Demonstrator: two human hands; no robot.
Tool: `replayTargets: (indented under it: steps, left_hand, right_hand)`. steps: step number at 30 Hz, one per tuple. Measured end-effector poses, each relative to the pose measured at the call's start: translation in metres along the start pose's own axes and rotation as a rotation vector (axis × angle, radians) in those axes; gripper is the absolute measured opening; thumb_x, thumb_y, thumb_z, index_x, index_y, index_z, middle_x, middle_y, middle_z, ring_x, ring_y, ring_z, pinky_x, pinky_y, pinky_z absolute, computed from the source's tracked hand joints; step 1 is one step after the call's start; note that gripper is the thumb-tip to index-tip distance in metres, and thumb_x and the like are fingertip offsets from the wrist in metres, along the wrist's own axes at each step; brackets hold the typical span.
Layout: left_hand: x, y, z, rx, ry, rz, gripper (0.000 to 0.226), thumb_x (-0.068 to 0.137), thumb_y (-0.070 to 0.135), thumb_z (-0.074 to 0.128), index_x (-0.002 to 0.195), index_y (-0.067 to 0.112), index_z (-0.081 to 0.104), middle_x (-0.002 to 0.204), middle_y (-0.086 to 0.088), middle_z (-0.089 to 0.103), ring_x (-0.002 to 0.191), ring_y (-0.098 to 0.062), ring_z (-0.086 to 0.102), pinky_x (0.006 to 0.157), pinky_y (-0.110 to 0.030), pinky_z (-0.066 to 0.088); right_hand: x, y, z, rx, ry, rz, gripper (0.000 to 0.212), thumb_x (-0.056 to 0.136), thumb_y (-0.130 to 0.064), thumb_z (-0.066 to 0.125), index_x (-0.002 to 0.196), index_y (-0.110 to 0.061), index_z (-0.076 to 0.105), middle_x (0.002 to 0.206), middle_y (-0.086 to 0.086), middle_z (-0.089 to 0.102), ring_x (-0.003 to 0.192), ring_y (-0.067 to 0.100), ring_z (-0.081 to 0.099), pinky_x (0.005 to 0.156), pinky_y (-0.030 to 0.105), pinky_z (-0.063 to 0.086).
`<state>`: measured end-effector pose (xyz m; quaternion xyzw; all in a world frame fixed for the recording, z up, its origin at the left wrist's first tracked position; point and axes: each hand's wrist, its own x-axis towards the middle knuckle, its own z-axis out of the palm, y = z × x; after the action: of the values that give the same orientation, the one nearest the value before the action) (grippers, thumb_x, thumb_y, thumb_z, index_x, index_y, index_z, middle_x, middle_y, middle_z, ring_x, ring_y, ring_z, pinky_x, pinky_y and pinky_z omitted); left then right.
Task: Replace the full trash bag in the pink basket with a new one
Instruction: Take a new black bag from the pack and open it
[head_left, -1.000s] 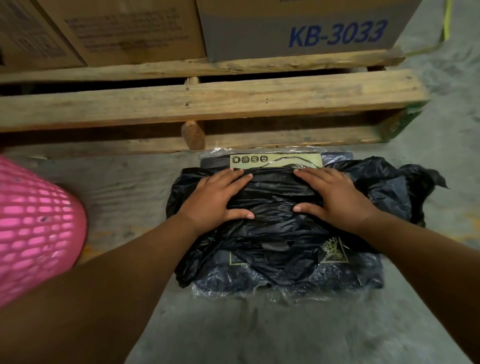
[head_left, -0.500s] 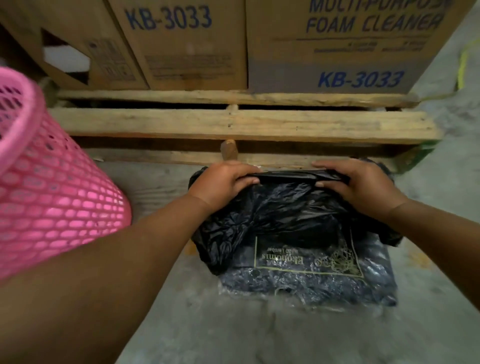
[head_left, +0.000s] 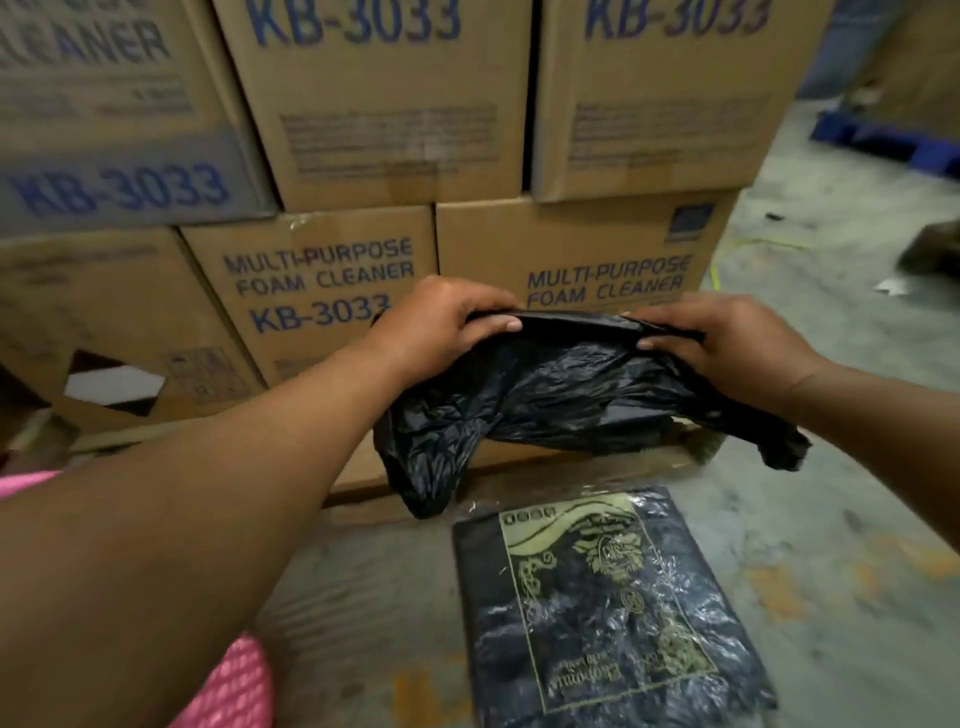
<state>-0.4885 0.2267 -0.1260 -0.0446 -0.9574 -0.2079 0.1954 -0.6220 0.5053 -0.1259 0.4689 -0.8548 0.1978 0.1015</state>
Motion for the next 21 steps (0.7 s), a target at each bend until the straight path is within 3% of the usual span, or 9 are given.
replayTargets:
  steps: [3,7,14,17,21]
  left_hand:
    - [0.01,0.0,-0.021,0.006,0.02,0.079,0.032,0.094,0.035,0.064,0.121,0.019,0.072,0.115,0.0,0.074,0.106,-0.013,0.066,0.084,-0.018,0.043]
    - [0.005,0.0,-0.043,0.02,0.033,0.11,0.032,0.093,0.033,0.065,0.121,0.017,0.071,0.116,-0.001,0.073,0.106,-0.011,0.064,0.086,-0.016,0.04]
    - [-0.033,0.003,-0.079,0.133,0.037,0.132,0.031,0.092,0.031,0.066,0.117,0.014,0.074,0.106,-0.005,0.075,0.096,-0.016,0.067,0.081,-0.021,0.043]
    - [-0.051,0.006,-0.102,0.153,0.084,0.099,0.027,0.091,0.026,0.069,0.112,0.011,0.075,0.104,-0.007,0.076,0.095,-0.019,0.07,0.082,-0.023,0.047]
    - [-0.089,0.002,-0.139,0.177,0.123,0.016,0.026,0.089,0.024,0.071,0.11,0.009,0.076,0.105,-0.008,0.076,0.096,-0.011,0.067,0.081,-0.018,0.045]
  right_hand:
    - [0.006,-0.018,-0.026,-0.046,0.04,0.019,0.035,0.089,-0.031,0.064,0.125,-0.029,0.066,0.11,0.008,0.072,0.101,0.028,0.064,0.087,0.032,0.049]
    - [0.007,-0.042,-0.04,-0.072,0.065,-0.007,0.034,0.09,-0.031,0.064,0.124,-0.03,0.066,0.111,0.006,0.072,0.102,0.026,0.064,0.083,0.023,0.04]
    - [-0.002,-0.073,-0.045,-0.032,0.111,-0.118,0.039,0.089,-0.039,0.061,0.127,-0.031,0.064,0.111,0.002,0.072,0.102,0.022,0.064,0.089,0.026,0.045]
    - [-0.005,-0.093,-0.044,0.012,0.131,-0.202,0.041,0.089,-0.042,0.057,0.127,-0.028,0.064,0.101,0.002,0.072,0.094,0.021,0.064,0.085,0.023,0.044]
    - [0.009,-0.131,-0.047,0.051,0.142,-0.336,0.042,0.09,-0.04,0.055,0.13,-0.028,0.062,0.089,0.0,0.069,0.082,0.018,0.062,0.077,0.016,0.04]
